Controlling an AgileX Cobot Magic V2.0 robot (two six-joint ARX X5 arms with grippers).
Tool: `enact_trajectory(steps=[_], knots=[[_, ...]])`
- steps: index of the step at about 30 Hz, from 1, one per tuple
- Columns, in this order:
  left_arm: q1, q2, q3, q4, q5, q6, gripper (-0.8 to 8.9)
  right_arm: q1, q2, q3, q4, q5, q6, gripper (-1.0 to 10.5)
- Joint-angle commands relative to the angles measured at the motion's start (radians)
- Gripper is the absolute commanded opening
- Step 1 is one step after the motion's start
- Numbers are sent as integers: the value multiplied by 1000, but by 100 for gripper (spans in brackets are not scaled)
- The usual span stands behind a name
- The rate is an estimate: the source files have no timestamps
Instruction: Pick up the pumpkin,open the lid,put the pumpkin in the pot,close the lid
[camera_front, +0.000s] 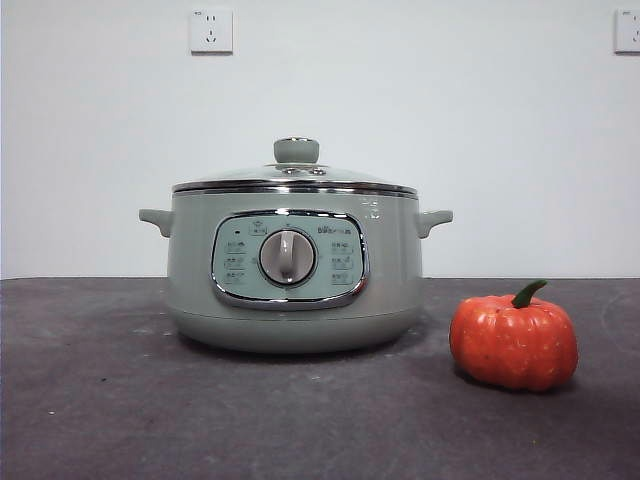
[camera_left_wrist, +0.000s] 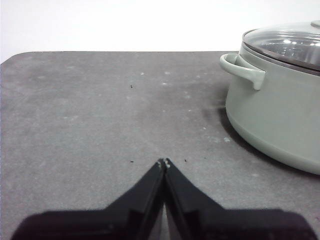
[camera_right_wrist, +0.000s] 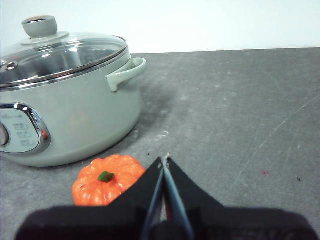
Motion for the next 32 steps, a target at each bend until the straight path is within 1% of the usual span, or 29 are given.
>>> enact_trajectory(steps=[1, 5, 7, 10, 12, 14, 16, 18, 23, 27, 29, 32], knots=[[3, -3, -16, 1, 8, -17, -3, 0, -3, -10, -10, 1, 15, 1], [3, -3, -16, 2, 17, -39, -3, 0, -3, -10, 2, 2, 61, 1], [3, -3, -16, 8, 44, -72, -3, 0, -3, -10, 2, 1, 114, 0], [3, -3, -14, 13, 77, -116, -6, 0, -3, -9, 2, 2, 156, -11], [3, -3, -12, 13, 82, -145, -9, 0, -3, -4, 1, 2, 219, -11], [3, -3, -1, 10, 104, -211, -9, 0, -3, 13, -4, 2, 291, -12], [3, -3, 28, 5, 152, -259, -8, 0, -2, 39, -10, -2, 339, -12], [3, -3, 60, 2, 176, -268, -8, 0, 5, 66, -11, -3, 364, -12], [3, 16, 194, -53, 183, -269, -8, 0, 63, 173, -15, -5, 364, -12], [3, 85, 322, -120, 211, -260, -8, 0, 149, 291, -60, -6, 357, -12], [3, 138, 399, -161, 246, -235, -8, 0, 207, 373, -117, -13, 332, -12], [3, 226, 515, -240, 310, -175, -8, 0, 300, 501, -217, -70, 267, -12]])
